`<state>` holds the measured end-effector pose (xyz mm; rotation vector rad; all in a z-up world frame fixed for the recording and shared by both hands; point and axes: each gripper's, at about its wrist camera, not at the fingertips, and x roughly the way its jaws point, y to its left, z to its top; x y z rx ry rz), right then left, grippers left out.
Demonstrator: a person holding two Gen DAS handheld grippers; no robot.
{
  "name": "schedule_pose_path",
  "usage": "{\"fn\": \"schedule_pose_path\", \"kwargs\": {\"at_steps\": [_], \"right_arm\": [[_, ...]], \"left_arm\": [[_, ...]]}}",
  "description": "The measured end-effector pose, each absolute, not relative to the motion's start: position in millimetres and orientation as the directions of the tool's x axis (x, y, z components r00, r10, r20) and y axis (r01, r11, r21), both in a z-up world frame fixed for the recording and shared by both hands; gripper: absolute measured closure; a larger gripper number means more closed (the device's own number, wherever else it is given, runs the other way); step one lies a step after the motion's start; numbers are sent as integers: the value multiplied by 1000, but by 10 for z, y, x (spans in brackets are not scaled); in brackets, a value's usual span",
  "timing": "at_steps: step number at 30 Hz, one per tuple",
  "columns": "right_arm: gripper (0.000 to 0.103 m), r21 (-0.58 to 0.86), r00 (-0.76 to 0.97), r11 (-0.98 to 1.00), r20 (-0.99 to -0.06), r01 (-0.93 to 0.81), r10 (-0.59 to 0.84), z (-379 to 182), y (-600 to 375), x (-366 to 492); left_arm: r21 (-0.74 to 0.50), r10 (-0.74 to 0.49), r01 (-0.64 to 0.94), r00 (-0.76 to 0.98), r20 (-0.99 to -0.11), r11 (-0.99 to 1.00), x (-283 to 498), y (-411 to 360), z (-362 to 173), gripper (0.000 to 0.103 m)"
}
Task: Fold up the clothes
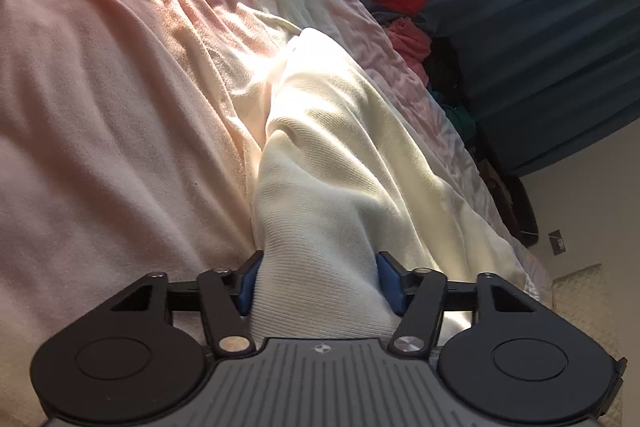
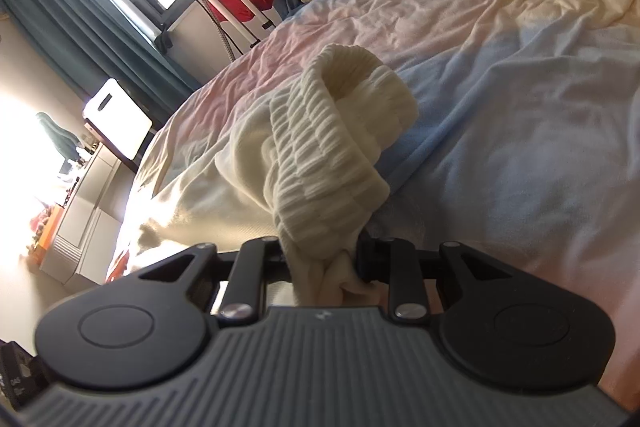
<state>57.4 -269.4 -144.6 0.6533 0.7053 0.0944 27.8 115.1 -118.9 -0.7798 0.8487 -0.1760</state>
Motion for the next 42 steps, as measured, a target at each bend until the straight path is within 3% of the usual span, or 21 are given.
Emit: {"fn": "schedule_pose_path", "kwargs": {"at_steps": [6,13,18,26,33,41,42], "right_arm": [[76,645,788,759,-512,90,342,-1188,-2697,337],[77,714,834,694,-433,86,342,-712,-3121,135],[77,745,865,652,-413,141,285,-362,-3826,268],[77,734,883,606,-457,306,108,-13,-5334,1067],[77,706,891,599,-453,378,-29,-384,-5985,1422],[76,692,838,563,-545,453,-4,-1365,-5883,1095],[76,689,831,558,-556,462,-1,-1488,-5871,1055]], "left_arm": [[-583,-385,-63,693,-610,810,169,1092,-775,65],[-596,-440,33,708,-552,802,325,704,-63,71],[-606,-519,122,663,-540,786,1001,-179,335,72],[-622,-607,216,596,-526,752,2542,-1941,585,73],[-594,-614,263,587,-527,761,3246,-2983,152,72],[-439,-594,402,488,-640,804,2782,-2827,-1092,71],[-450,-611,415,491,-620,791,2723,-2762,-1175,70]]}}
